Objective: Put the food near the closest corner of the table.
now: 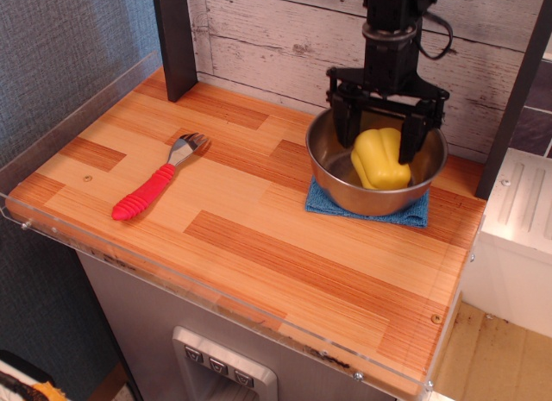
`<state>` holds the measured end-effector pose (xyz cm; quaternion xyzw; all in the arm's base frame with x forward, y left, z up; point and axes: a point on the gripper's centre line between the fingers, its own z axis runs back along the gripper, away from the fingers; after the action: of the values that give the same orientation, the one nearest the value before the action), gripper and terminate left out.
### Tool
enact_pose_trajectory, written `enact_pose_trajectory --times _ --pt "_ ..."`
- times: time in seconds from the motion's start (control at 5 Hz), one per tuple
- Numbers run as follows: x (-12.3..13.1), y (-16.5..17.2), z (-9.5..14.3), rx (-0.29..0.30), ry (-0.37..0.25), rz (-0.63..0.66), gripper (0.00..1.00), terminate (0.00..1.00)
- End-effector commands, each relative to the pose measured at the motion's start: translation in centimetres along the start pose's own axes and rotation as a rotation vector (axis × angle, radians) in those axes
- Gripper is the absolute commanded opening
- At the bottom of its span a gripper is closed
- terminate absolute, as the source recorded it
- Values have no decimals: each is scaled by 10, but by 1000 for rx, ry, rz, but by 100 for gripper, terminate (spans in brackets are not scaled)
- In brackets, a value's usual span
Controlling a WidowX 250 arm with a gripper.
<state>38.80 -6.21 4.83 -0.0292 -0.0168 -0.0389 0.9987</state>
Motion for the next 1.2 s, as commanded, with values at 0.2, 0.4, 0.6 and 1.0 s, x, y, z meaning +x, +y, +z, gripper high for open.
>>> enact_pose_trajectory --times 0.2,0.4,0.6,1.0 --pt "5 -4 25 5 -86 -30 0 0" --pt "7 -4 33 -5 -118 -38 0 0" --pt "8 -7 52 -33 -178 -44 0 0" --pt "8 -4 48 -49 -155 -38 100 0"
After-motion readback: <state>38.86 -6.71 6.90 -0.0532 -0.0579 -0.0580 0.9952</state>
